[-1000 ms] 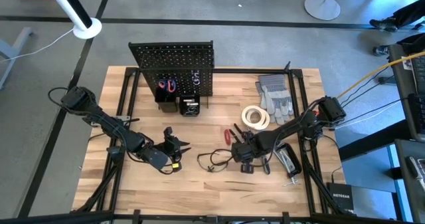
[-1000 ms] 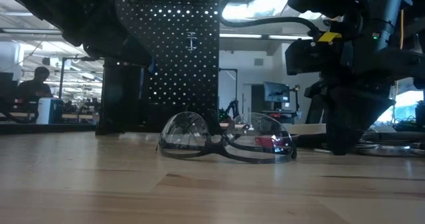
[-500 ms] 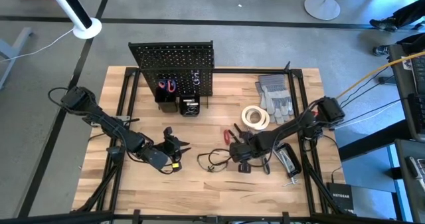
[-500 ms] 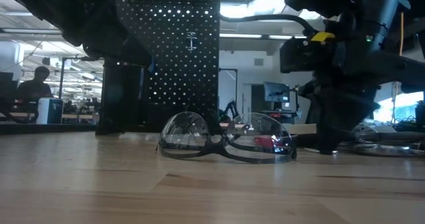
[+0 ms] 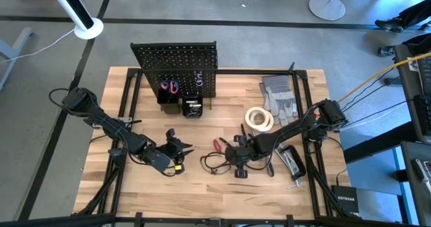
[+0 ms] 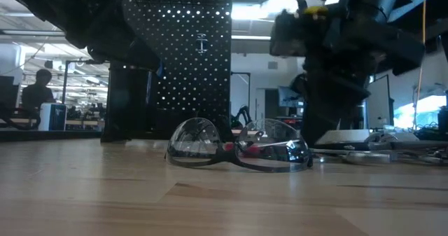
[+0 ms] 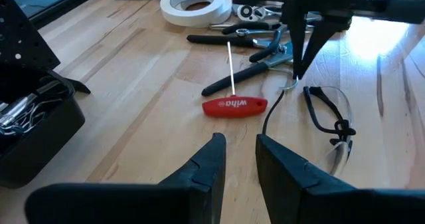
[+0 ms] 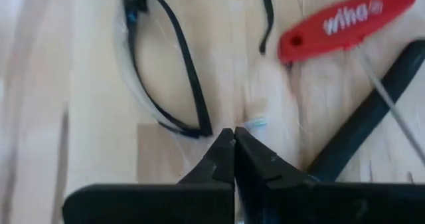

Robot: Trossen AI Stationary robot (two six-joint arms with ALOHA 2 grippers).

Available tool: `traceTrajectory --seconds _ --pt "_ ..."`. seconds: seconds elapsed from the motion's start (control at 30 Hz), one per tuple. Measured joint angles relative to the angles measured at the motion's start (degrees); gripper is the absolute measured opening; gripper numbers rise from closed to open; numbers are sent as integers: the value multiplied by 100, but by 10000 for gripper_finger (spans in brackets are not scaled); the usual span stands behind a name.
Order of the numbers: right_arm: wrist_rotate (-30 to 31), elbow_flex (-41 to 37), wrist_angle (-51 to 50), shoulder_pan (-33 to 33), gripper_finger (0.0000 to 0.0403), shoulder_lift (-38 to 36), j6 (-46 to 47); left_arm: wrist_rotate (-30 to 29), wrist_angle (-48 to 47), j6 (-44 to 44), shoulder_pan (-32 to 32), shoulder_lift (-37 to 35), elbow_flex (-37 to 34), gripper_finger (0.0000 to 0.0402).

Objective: Hang tools onto peg board
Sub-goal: Put the hook into the right pegboard organizer bin

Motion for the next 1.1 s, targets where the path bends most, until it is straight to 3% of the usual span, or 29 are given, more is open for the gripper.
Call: traceTrajectory --seconds 0.3,0.43,0.6,0.87,1.1 --pt "-13 127 -386 0 3 -21 47 2 0 -17 -2 0 -2 72" --pt "-439 127 -717 2 16 -76 307 2 0 -39 -4 0 -1 72" --pt "-603 129 -622 4 52 -76 308 2 0 -42 -2 0 0 72" --pt "-341 123 -521 4 124 177 18 2 -3 -38 -4 0 -1 72" --pt "-462 147 -537 3 112 499 -134 1 -4 -14 -4 0 -2 72"
